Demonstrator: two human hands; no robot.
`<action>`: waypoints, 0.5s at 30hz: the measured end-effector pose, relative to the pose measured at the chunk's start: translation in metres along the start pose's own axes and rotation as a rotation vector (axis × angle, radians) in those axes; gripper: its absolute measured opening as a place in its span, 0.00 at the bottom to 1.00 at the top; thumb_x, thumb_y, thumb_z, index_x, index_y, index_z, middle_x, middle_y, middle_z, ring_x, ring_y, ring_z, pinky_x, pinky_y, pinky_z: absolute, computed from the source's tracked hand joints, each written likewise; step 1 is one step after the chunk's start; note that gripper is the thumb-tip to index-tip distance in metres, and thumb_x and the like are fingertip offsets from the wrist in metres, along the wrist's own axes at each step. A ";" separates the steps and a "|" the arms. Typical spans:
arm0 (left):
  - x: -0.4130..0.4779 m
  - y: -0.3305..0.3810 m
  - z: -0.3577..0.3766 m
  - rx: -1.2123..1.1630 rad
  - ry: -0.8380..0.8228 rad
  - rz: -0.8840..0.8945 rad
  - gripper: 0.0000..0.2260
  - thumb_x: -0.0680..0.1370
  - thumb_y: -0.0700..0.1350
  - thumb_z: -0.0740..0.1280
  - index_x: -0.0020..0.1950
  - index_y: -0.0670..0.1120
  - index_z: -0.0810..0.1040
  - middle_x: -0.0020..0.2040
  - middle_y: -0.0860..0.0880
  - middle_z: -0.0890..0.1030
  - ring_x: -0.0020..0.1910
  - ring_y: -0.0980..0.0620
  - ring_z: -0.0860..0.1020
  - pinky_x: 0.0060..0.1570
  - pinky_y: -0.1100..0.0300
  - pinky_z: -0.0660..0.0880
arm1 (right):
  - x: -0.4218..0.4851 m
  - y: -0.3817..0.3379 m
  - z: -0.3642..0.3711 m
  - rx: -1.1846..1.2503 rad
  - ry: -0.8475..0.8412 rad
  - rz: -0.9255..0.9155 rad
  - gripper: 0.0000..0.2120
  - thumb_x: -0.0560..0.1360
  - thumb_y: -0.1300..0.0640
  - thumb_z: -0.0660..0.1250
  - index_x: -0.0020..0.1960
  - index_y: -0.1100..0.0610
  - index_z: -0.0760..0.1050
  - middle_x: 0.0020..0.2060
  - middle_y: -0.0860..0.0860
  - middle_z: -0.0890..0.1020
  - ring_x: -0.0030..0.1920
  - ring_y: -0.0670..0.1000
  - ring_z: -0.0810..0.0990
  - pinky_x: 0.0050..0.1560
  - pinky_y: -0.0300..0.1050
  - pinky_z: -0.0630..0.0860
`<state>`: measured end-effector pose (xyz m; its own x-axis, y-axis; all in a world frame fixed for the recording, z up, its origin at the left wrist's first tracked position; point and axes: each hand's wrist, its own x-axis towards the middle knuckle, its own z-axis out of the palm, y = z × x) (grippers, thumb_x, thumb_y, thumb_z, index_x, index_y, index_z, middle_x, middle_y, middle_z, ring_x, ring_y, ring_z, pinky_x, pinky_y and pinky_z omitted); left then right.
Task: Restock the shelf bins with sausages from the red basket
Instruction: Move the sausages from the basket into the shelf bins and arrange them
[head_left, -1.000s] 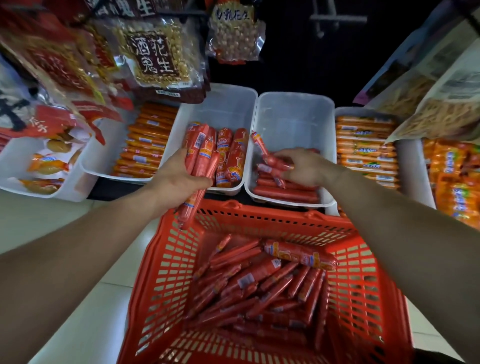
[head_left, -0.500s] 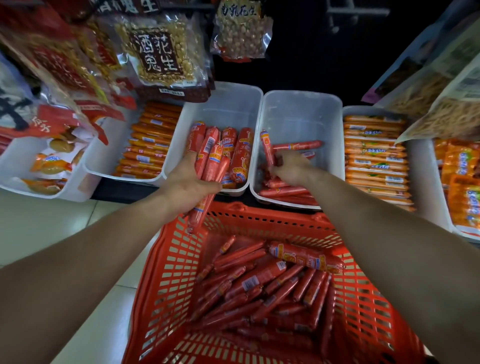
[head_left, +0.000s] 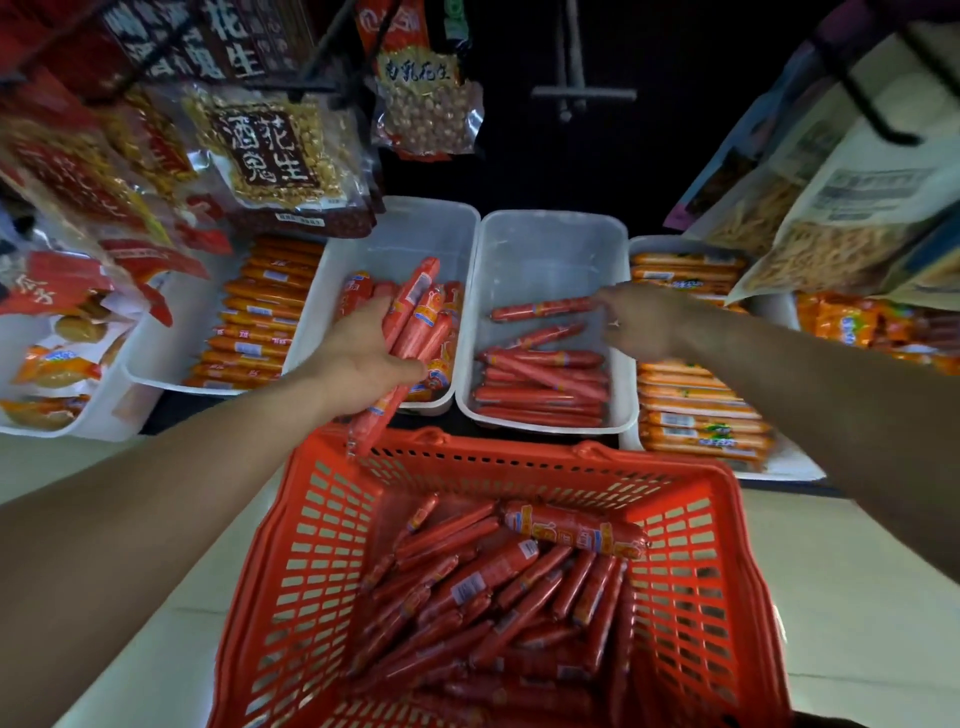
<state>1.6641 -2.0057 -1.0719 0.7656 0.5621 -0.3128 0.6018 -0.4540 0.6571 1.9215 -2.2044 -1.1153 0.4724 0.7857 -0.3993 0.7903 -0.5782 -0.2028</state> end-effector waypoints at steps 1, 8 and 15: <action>0.007 0.008 0.004 0.055 -0.025 0.033 0.24 0.69 0.43 0.78 0.60 0.51 0.72 0.47 0.51 0.80 0.45 0.51 0.80 0.44 0.57 0.75 | -0.010 0.009 0.000 -0.054 0.021 0.001 0.22 0.78 0.47 0.62 0.70 0.52 0.70 0.64 0.55 0.75 0.64 0.59 0.75 0.62 0.50 0.73; 0.067 0.077 0.071 0.279 -0.222 0.227 0.24 0.67 0.43 0.78 0.57 0.54 0.71 0.47 0.55 0.77 0.47 0.51 0.77 0.43 0.59 0.69 | -0.068 0.045 0.042 0.004 -0.013 0.044 0.31 0.81 0.43 0.57 0.80 0.52 0.54 0.73 0.57 0.67 0.71 0.61 0.67 0.67 0.55 0.69; 0.087 0.065 0.126 0.740 -0.307 0.360 0.30 0.76 0.51 0.70 0.76 0.54 0.64 0.75 0.48 0.70 0.71 0.45 0.69 0.66 0.55 0.66 | -0.062 0.050 0.059 0.167 0.056 0.145 0.29 0.82 0.43 0.57 0.78 0.53 0.58 0.74 0.57 0.66 0.71 0.63 0.67 0.67 0.56 0.67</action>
<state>1.7984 -2.0732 -1.1425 0.9004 0.1359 -0.4133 0.2234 -0.9596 0.1712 1.9087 -2.2948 -1.1539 0.6011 0.6998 -0.3861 0.6390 -0.7109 -0.2937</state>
